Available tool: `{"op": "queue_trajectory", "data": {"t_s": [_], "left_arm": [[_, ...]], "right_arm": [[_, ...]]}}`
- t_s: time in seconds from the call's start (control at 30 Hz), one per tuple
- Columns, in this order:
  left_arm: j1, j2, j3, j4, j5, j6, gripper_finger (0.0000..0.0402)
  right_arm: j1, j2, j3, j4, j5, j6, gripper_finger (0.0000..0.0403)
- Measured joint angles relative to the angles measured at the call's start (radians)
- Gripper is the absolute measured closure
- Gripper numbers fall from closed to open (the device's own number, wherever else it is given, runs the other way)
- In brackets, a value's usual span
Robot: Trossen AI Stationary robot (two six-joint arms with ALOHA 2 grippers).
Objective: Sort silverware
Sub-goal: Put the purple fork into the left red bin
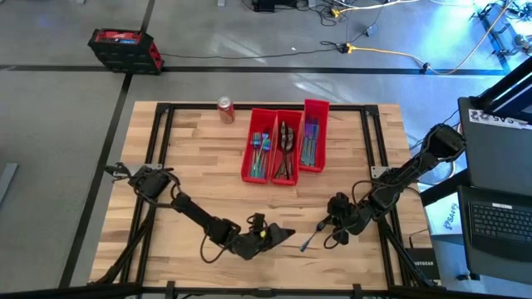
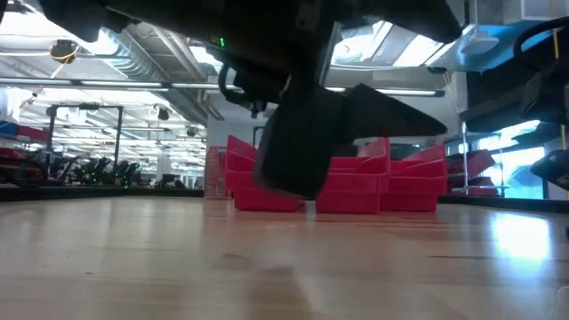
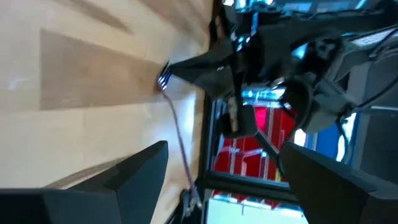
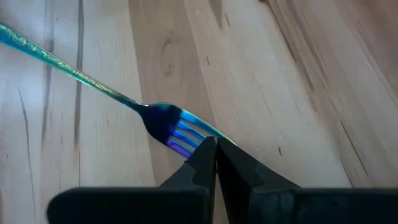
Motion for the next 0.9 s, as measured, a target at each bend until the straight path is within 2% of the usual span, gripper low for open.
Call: {"op": "queue_trajectory", "data": {"t_s": [0.1, 0.67, 0.9], "left_arm": [[0.004, 0.0, 0.0, 0.004, 0.025, 0.011, 0.0103], [-0.018, 0.0, 0.0, -0.004, -0.006, 0.037, 0.0103], [-0.024, 0.0, 0.0, -0.004, -0.026, 0.037, 0.0103]], "right_arm": [[0.0, 0.0, 0.0, 0.0, 0.006, 0.004, 0.0403], [0.0, 0.0, 0.0, -0.013, 0.045, 0.198, 0.0403], [0.0, 0.0, 0.0, -0.023, 0.027, 0.181, 0.0403]]}}
